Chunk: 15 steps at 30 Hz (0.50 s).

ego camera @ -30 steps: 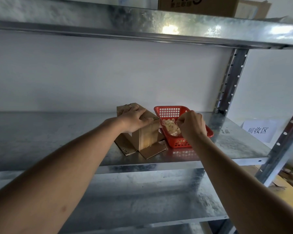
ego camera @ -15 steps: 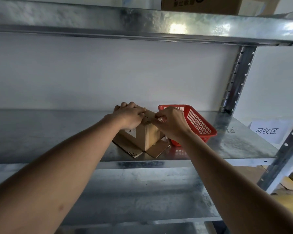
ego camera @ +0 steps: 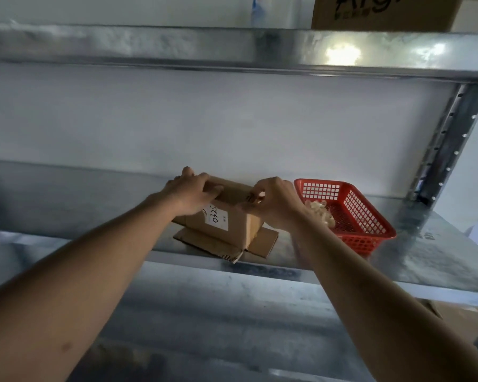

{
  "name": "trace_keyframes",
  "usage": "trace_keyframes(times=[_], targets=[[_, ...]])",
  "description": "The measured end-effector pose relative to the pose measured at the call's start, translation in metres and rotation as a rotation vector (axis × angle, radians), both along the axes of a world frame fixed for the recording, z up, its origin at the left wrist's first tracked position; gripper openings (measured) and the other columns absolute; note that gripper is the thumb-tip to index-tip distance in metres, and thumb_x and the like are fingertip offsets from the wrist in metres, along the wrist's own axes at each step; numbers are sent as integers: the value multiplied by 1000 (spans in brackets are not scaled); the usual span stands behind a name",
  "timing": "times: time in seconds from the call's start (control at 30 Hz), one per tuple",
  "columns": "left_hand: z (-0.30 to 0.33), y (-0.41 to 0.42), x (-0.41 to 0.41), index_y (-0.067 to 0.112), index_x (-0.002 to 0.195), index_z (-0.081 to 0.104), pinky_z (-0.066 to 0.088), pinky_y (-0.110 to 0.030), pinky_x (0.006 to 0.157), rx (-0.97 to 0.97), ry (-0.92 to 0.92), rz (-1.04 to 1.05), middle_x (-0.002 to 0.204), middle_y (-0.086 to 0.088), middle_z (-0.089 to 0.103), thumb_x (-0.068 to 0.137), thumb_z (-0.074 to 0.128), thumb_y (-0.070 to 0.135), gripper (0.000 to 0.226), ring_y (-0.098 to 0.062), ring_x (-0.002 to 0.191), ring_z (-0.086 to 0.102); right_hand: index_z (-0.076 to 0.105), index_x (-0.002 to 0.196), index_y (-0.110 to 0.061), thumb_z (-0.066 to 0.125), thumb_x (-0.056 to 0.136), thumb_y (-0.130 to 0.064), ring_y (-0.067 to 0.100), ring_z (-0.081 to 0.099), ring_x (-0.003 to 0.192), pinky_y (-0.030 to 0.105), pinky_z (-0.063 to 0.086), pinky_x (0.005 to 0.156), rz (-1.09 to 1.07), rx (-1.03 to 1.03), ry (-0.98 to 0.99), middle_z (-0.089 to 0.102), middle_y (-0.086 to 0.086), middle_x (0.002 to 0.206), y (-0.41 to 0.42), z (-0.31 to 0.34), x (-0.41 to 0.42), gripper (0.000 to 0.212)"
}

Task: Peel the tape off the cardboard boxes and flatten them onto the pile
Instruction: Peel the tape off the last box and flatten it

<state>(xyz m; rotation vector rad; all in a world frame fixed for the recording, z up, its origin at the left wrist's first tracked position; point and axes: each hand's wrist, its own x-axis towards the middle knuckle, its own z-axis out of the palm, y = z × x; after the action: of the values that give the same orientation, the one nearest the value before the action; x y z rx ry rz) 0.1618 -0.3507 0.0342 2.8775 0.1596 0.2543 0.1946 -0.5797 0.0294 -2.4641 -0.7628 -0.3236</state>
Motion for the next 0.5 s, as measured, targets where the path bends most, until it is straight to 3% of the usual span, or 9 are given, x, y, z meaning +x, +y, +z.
trace_keyframes(times=[0.07,0.13,0.17,0.23,0.3,0.4,0.43,0.5], targets=[[0,18,-4,26,141,50,53,-45,97,-165,-43,-53,132,-8,44,103,45,60,51,-25,107,58,63,108,-23,85,82,-38,10,59,82,20,43,57,0,97,36,65,-3,100,12,-1,-2,38],[1,33,-6,23,120,59,54,-39,83,-302,-161,-98,118,-7,58,108,44,46,30,-25,98,63,57,107,-28,87,82,-26,13,61,86,22,50,61,-7,181,60,64,-4,102,24,-2,-4,39],[3,39,-6,23,104,61,51,-38,78,-378,-207,-88,106,-8,64,109,41,43,29,-29,95,65,57,101,-31,87,81,-21,15,62,88,26,55,65,-15,211,71,65,-5,101,30,-3,-5,37],[9,51,-9,19,85,66,53,-38,82,-525,-206,-28,97,-12,68,108,36,51,50,-32,95,66,63,86,-32,86,78,-16,18,66,92,40,62,79,-11,236,102,69,-7,96,40,-5,-5,30],[14,64,-11,13,78,72,60,-44,84,-585,-154,4,99,-16,72,106,41,56,60,-31,94,69,71,76,-31,89,71,-34,18,69,93,43,61,87,33,287,169,73,-8,88,46,-7,-7,18],[14,80,-12,13,79,71,63,-37,69,-549,-35,-43,95,-11,72,99,66,40,34,-25,91,70,80,83,-28,68,65,-88,21,71,95,34,53,82,55,448,332,75,-4,90,52,-4,-13,64],[12,83,-13,13,79,69,63,-39,69,-503,-9,-72,94,-10,70,96,71,36,28,-24,89,68,82,83,-29,58,71,-92,20,70,94,32,52,82,18,483,353,75,-2,91,56,-3,-14,69],[7,86,-11,16,88,71,60,-45,83,-458,-17,-121,105,-9,66,92,74,30,16,-24,94,66,82,82,-34,56,92,-71,18,68,84,27,52,71,-95,444,254,74,-5,86,63,-5,-10,46]])
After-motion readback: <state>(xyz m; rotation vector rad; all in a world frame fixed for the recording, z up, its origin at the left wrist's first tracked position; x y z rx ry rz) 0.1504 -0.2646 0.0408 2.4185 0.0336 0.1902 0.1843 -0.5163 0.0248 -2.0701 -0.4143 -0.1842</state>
